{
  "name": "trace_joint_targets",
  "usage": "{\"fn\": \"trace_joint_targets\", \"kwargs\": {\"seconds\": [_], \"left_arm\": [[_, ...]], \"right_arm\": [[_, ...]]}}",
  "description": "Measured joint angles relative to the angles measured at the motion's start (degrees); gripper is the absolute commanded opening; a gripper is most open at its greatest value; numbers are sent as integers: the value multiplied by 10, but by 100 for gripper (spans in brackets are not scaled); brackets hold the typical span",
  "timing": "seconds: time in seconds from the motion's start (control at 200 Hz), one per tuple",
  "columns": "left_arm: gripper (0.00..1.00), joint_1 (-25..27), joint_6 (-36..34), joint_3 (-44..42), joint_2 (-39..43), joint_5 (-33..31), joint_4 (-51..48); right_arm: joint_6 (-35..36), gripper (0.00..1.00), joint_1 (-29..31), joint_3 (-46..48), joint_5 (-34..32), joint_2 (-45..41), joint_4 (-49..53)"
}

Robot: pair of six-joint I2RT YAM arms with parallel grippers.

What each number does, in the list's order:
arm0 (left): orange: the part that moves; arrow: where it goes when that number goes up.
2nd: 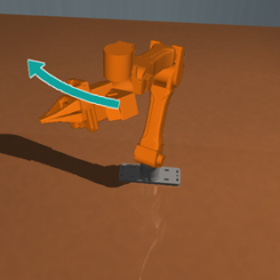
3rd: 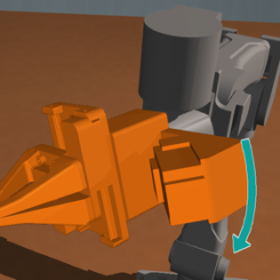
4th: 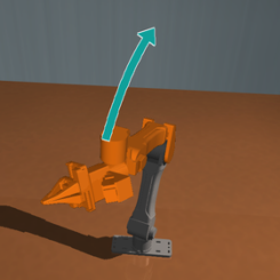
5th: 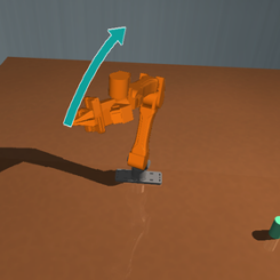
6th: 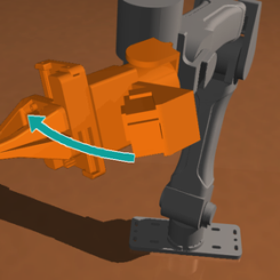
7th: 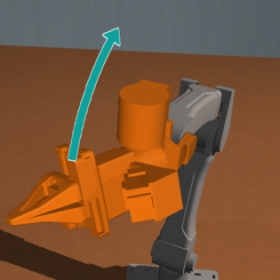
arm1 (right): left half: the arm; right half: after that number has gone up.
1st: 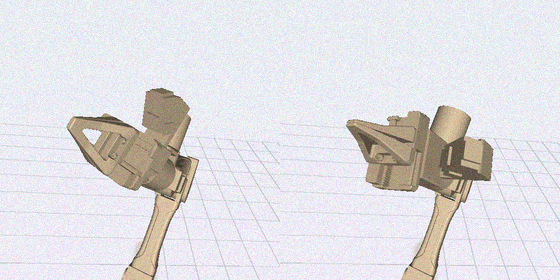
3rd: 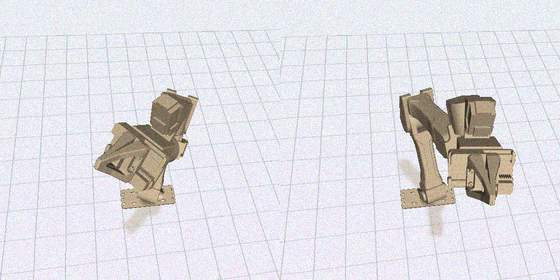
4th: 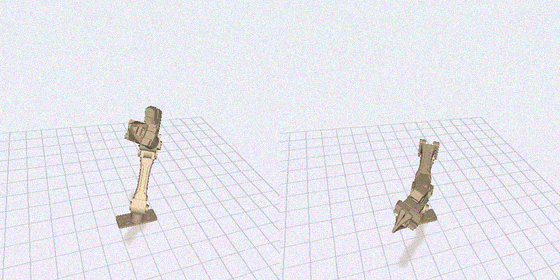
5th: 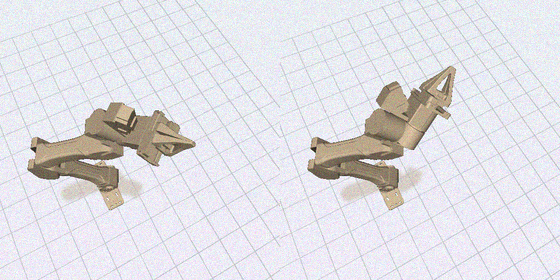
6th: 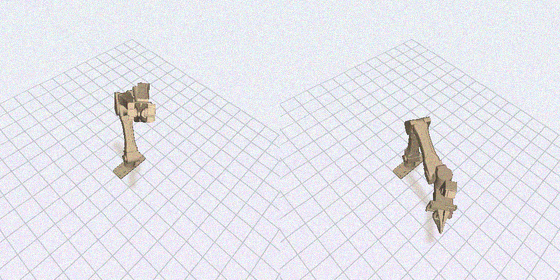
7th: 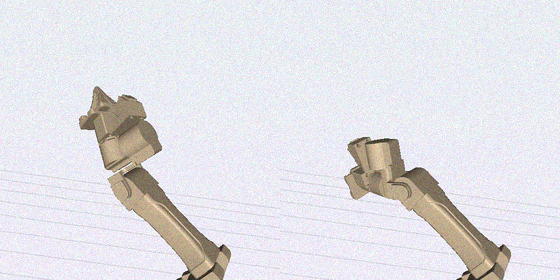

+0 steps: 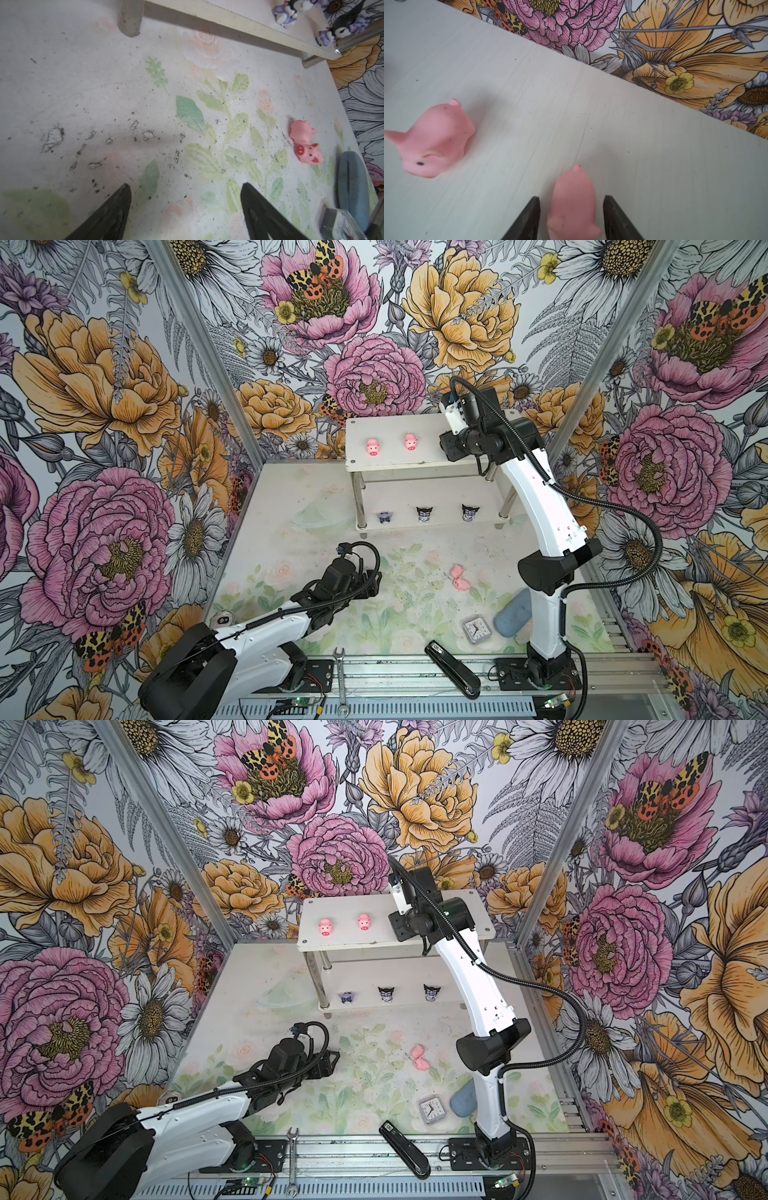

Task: Place and organize the plastic toys onto the shelf
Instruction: 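Set the third pig beside the other two and open the right gripper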

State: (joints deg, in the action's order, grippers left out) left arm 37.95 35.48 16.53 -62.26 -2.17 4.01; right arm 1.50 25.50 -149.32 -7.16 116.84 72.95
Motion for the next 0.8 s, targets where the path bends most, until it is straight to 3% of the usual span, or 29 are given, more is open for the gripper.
{"fn": "trace_joint_targets", "kwargs": {"seconds": [0.22, 0.796], "left_arm": [[85, 0, 0, 0, -1, 1, 1], [85, 0, 0, 0, -1, 2, 5]], "right_arm": [[-26, 35, -11, 3, 27, 0, 0], [-79, 31, -7, 26, 62, -2, -42]]}}
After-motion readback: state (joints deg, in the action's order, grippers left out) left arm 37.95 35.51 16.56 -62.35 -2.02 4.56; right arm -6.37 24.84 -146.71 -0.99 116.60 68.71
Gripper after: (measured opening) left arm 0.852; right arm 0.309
